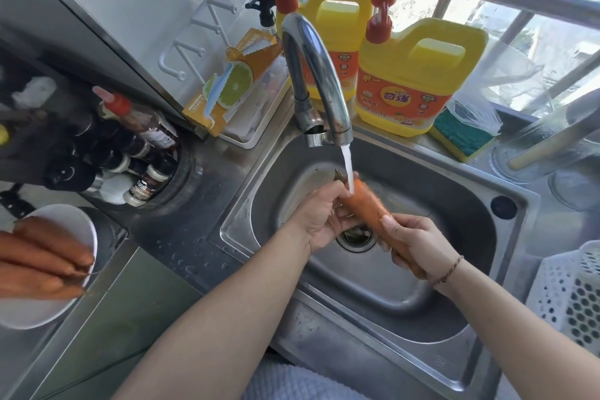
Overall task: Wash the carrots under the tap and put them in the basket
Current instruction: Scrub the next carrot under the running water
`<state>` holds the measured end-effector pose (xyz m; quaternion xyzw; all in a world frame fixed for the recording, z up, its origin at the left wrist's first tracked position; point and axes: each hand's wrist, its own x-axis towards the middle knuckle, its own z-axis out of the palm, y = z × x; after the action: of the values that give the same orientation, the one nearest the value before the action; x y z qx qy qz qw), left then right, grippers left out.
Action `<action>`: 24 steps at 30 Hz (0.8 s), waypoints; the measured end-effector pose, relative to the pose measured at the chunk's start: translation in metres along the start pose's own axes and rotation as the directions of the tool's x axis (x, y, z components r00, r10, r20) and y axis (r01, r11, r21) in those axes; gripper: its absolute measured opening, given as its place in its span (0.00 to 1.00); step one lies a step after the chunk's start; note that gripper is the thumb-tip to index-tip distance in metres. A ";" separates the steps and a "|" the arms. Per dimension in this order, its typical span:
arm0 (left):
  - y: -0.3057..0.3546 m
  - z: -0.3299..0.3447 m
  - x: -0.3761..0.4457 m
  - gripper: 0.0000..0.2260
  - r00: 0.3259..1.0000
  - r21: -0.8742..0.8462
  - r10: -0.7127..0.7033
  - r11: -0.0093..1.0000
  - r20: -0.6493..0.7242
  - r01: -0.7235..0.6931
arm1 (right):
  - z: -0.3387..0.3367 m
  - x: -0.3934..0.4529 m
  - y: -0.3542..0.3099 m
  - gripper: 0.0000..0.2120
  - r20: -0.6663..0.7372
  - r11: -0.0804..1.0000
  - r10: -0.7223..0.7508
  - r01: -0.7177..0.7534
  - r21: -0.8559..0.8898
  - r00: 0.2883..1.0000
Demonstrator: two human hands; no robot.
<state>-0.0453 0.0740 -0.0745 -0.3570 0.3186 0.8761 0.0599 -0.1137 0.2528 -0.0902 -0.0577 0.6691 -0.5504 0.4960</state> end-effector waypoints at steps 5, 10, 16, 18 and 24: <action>0.005 -0.002 -0.006 0.14 0.998 0.104 -0.014 0.995 0.064 0.007 | 0.002 0.001 0.003 0.27 0.011 0.999 0.037 -0.038 0.029 0.999; 0.005 -0.003 -0.005 0.11 0.998 0.081 0.007 0.997 0.063 -0.012 | 0.000 0.002 -0.002 0.27 0.018 0.999 0.022 -0.023 0.034 1.000; 0.002 -0.004 -0.005 0.16 0.996 0.105 0.024 0.994 0.085 -0.033 | 0.006 -0.003 -0.002 0.16 -0.024 1.000 0.006 -0.006 0.020 1.000; 0.000 -0.003 -0.003 0.14 0.998 0.095 0.045 0.994 0.040 -0.049 | 0.010 -0.004 -0.002 0.12 -0.110 0.990 -0.106 0.094 -0.104 0.988; 0.001 -0.002 0.001 0.05 0.998 0.134 0.060 0.989 -0.035 -0.055 | 0.017 -0.012 0.011 0.20 -0.266 0.427 -0.698 0.087 -0.900 0.665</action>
<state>-0.0457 0.0724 -0.0759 -0.3599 0.3874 0.8472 0.0519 -0.0906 0.2531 -0.0898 -0.2701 0.9280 -0.2568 0.0050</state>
